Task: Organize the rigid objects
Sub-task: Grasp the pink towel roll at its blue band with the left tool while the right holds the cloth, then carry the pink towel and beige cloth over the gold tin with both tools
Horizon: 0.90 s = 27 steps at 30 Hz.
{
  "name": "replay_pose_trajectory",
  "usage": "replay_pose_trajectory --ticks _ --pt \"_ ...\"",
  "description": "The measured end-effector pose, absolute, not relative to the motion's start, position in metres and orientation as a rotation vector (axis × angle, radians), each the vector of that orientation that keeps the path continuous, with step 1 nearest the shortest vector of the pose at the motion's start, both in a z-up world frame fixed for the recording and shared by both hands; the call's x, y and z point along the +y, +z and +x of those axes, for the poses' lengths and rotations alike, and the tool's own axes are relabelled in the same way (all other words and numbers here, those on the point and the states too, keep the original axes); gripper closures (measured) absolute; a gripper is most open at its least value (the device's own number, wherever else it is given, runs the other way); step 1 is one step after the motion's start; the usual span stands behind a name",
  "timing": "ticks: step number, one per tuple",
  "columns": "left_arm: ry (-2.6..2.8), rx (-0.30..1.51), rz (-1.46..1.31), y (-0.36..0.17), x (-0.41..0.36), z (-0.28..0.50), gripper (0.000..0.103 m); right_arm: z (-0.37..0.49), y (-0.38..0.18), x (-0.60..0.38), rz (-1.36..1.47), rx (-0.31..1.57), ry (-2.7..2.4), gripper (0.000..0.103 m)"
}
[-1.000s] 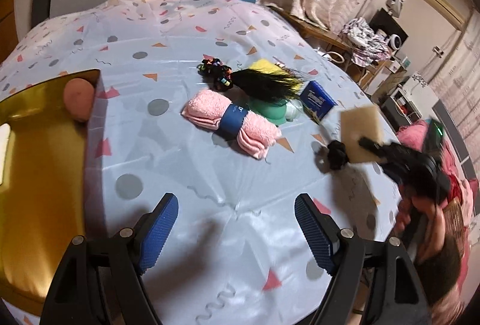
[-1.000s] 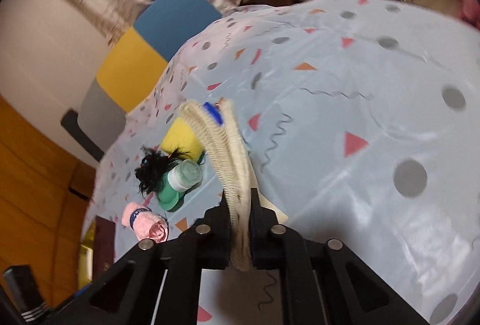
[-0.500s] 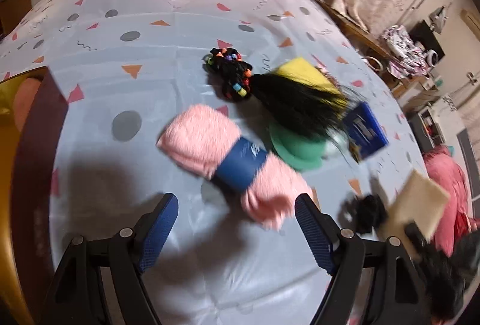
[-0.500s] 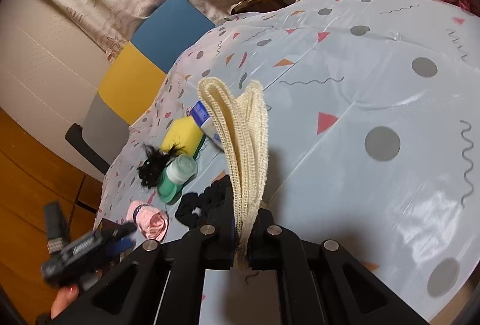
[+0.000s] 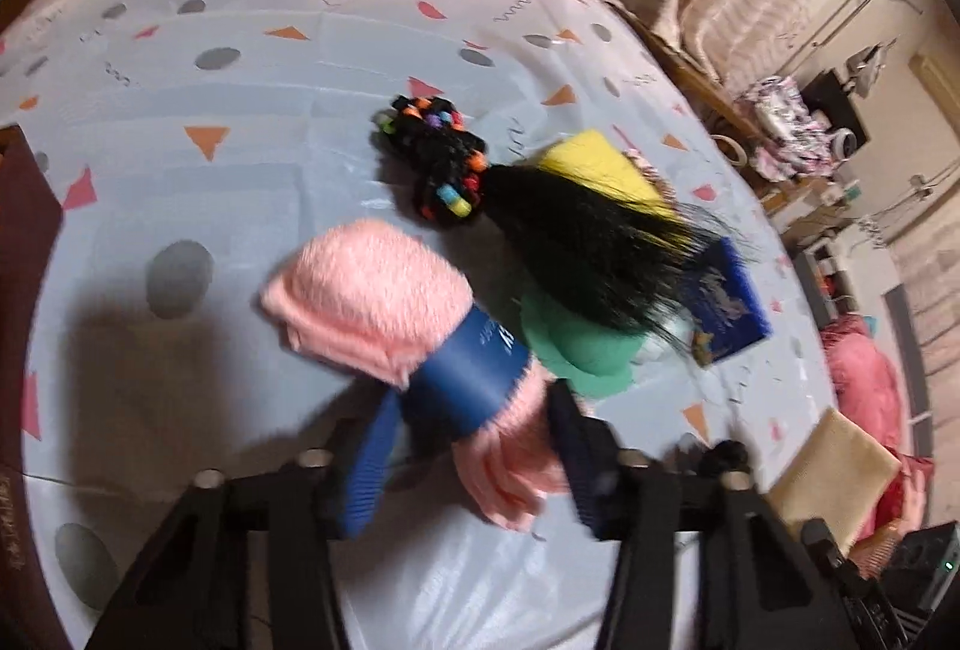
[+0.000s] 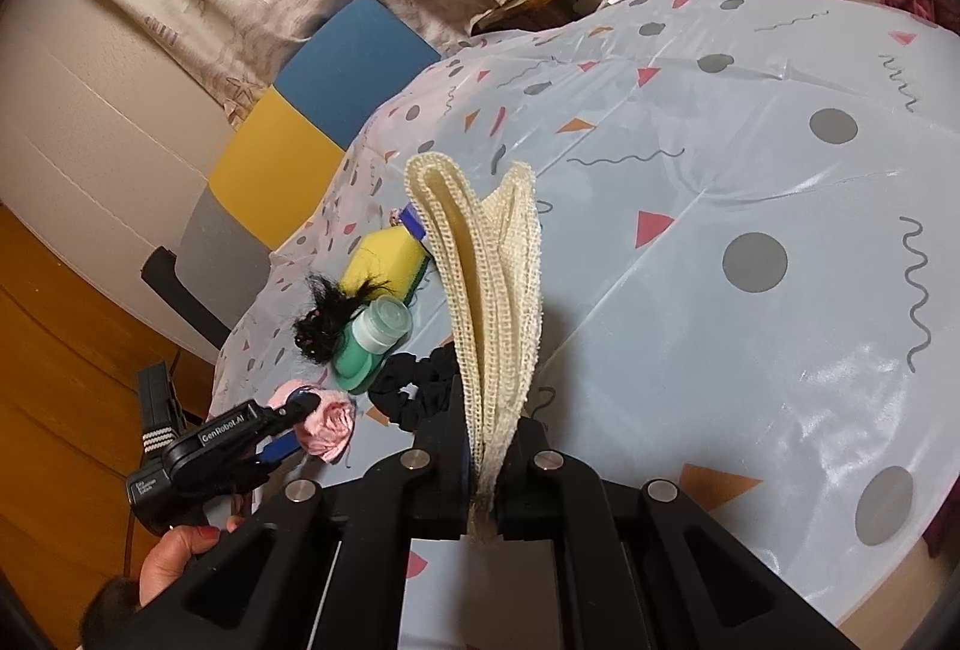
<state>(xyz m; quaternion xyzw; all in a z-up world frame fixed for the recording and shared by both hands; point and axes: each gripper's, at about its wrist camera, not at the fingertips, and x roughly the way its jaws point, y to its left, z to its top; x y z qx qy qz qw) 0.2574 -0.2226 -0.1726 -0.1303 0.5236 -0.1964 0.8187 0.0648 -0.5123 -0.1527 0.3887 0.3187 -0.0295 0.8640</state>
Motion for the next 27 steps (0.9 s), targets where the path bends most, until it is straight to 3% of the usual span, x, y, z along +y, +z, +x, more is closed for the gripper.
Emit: replay_pose_trajectory --ticks 5,27 --pt "-0.444 1.083 -0.239 -0.166 -0.222 0.244 0.071 0.061 -0.144 -0.508 0.811 0.649 -0.046 0.098" --pt "-0.511 1.003 -0.270 -0.143 -0.152 0.162 0.075 0.078 -0.138 -0.427 0.795 0.735 0.140 0.098"
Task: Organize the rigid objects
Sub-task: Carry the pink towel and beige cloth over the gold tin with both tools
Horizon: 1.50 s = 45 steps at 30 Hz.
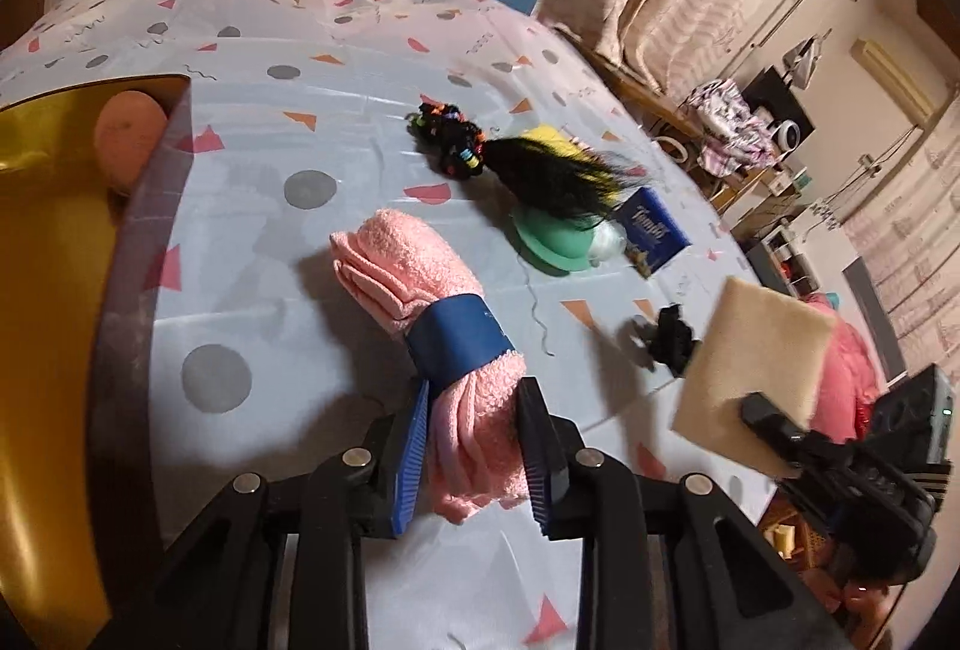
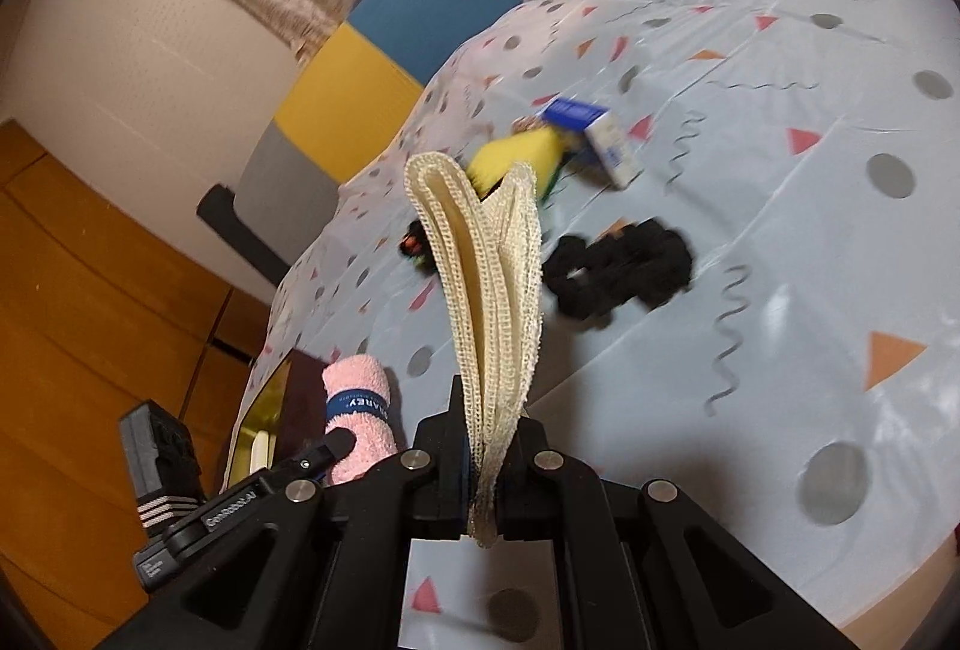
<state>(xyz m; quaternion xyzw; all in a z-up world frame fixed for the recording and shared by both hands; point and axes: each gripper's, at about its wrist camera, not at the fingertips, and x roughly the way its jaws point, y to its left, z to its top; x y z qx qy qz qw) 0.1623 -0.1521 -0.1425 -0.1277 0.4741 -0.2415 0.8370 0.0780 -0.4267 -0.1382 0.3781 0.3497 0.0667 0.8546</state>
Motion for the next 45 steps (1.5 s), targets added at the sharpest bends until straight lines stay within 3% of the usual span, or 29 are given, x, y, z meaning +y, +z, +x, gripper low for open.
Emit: replay_pose_trajectory --ticks 9,13,16,18,20,22,26,28,31,32,33,37,45 --pt "-0.519 0.917 -0.335 -0.114 -0.110 0.144 0.080 0.085 -0.134 -0.390 0.753 0.777 0.199 0.098" --pt "-0.516 0.892 -0.387 -0.107 -0.084 0.140 0.098 0.090 -0.135 -0.374 0.754 0.803 0.225 0.098" --pt "-0.529 0.913 -0.360 -0.107 -0.079 0.142 0.098 0.095 -0.133 -0.364 0.733 0.812 0.227 0.098" --pt "-0.511 0.912 -0.314 -0.108 -0.082 0.140 0.092 0.098 -0.132 -0.359 0.730 0.815 0.230 0.098" --pt "-0.502 0.931 -0.233 -0.111 -0.093 0.139 0.067 0.100 -0.132 -0.355 0.718 0.818 0.228 0.098" --pt "-0.504 0.950 -0.174 -0.115 -0.105 0.139 0.056 0.099 -0.133 -0.355 0.719 0.825 0.229 0.098" --pt "-0.475 1.001 -0.039 -0.129 -0.126 0.139 0.041 0.098 -0.135 -0.358 0.728 0.828 0.222 0.098" --pt "-0.421 1.012 0.062 -0.137 -0.136 0.139 0.040 0.097 -0.137 -0.361 0.732 0.829 0.218 0.098" --pt "-0.419 0.986 0.129 -0.143 -0.142 0.137 0.047 0.096 -0.140 -0.362 0.744 0.836 0.216 0.098" --pt "-0.415 0.984 0.134 -0.144 -0.142 0.137 0.064 0.096 -0.141 -0.362 0.748 0.839 0.217 0.098" --pt "-0.400 0.983 0.143 -0.145 -0.142 0.138 0.069 0.095 -0.142 -0.363 0.753 0.841 0.218 0.098" --pt "-0.425 0.982 0.047 -0.139 -0.126 0.142 0.076 0.095 -0.142 -0.362 0.753 0.841 0.219 0.098" --pt "-0.510 0.935 -0.187 -0.108 -0.096 0.137 0.079 0.100 -0.140 -0.354 0.743 0.849 0.226 0.098"
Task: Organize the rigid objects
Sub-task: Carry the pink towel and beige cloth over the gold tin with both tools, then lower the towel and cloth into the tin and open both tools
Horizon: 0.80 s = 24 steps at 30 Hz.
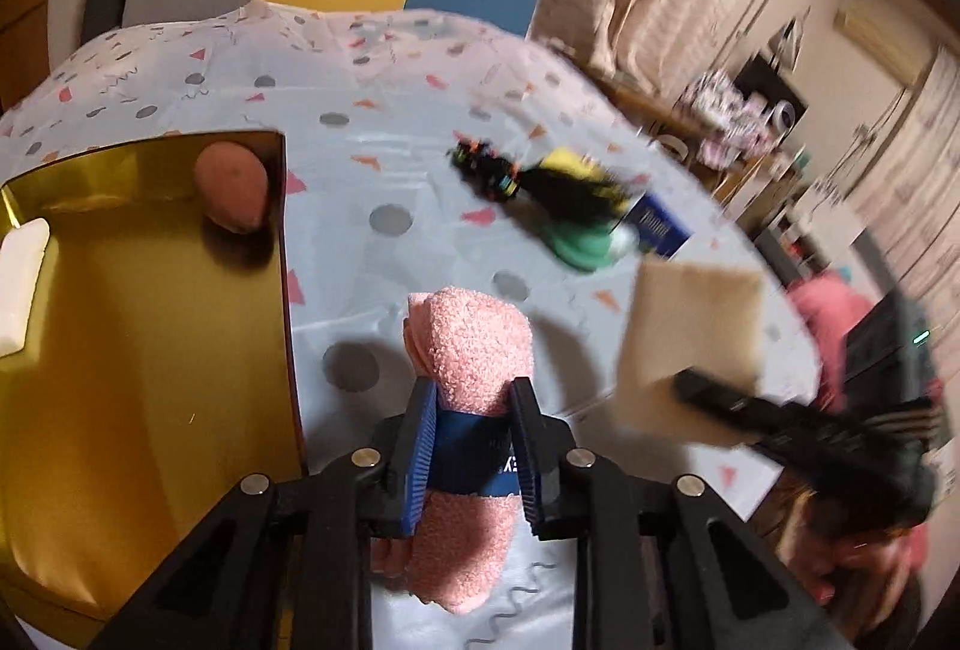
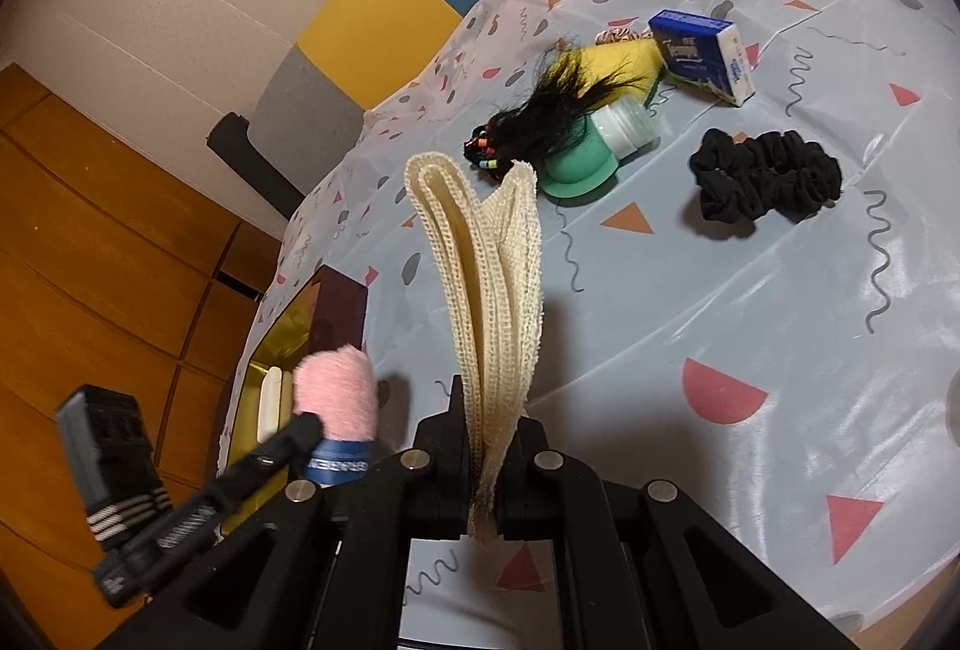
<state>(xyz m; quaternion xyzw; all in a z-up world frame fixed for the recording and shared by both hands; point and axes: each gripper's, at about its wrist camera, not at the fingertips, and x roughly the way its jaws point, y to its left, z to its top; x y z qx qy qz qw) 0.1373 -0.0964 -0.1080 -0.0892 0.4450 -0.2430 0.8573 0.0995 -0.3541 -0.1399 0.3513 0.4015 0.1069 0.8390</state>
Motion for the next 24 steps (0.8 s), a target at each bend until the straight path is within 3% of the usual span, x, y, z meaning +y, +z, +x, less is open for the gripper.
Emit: replay_pose_trajectory --ticks 10,24 --pt "-0.443 0.824 -0.294 -0.066 -0.036 0.153 0.079 0.112 -0.115 -0.324 0.700 0.838 0.303 0.098" --pt "-0.172 0.944 -0.265 -0.111 0.073 0.236 0.078 0.145 -0.085 -0.236 0.596 0.871 0.486 0.098"
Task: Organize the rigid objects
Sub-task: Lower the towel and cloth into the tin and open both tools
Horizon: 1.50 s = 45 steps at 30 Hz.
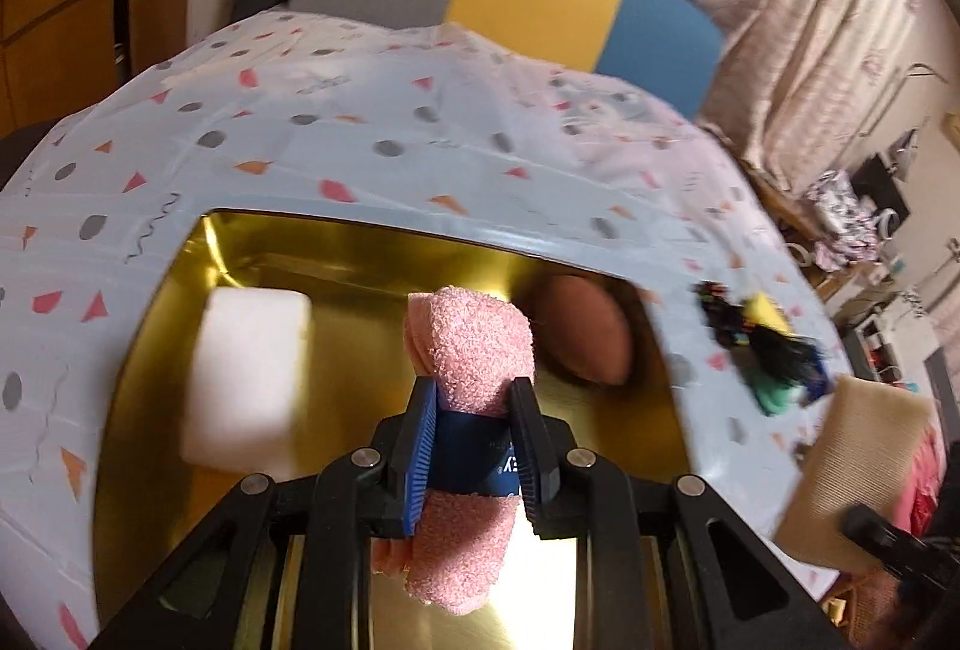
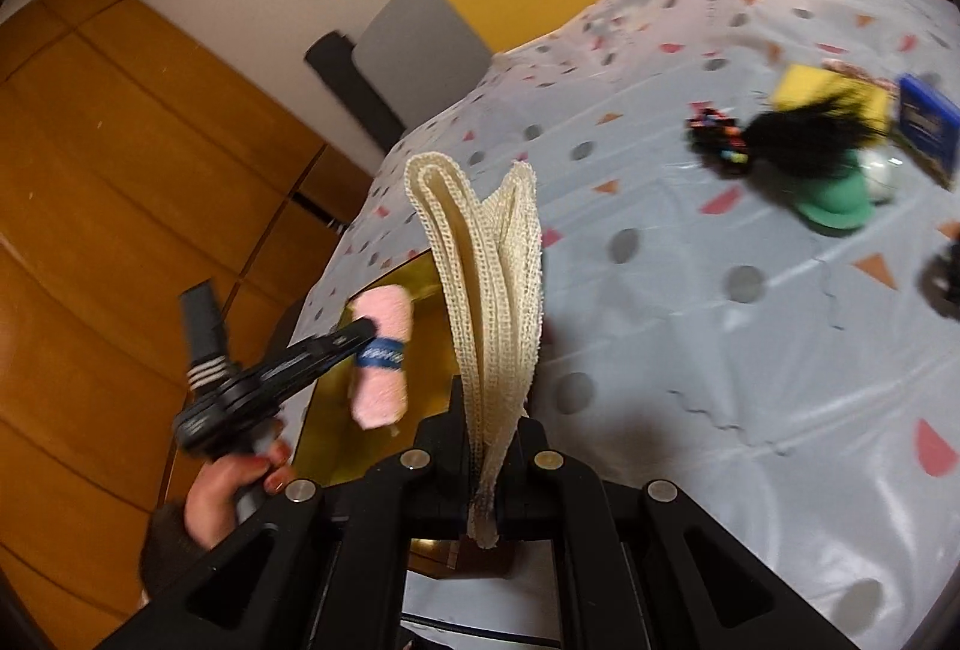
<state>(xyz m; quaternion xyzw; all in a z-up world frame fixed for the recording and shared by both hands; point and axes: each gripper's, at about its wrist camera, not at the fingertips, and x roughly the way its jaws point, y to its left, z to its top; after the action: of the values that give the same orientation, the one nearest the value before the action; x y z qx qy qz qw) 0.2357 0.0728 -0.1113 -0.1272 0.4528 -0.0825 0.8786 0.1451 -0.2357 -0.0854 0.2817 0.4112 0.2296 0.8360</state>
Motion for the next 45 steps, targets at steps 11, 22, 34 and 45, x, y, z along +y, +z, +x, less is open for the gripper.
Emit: replay_pose_trajectory --ticks 11,22,34,45 --pt "-0.067 0.837 -0.380 -0.098 0.121 0.228 0.049 0.167 -0.086 -0.174 0.509 0.923 0.558 0.098" --pt "-0.070 0.823 -0.464 -0.113 0.120 0.142 0.048 0.211 -0.108 -0.119 0.472 1.035 0.583 0.098" --pt "-0.032 0.829 -0.509 -0.122 0.138 0.115 0.048 0.273 -0.140 -0.068 0.430 1.141 0.541 0.084" --pt "-0.022 0.810 -0.551 -0.123 0.143 0.107 0.048 0.243 -0.104 -0.103 0.305 0.977 0.460 0.039"
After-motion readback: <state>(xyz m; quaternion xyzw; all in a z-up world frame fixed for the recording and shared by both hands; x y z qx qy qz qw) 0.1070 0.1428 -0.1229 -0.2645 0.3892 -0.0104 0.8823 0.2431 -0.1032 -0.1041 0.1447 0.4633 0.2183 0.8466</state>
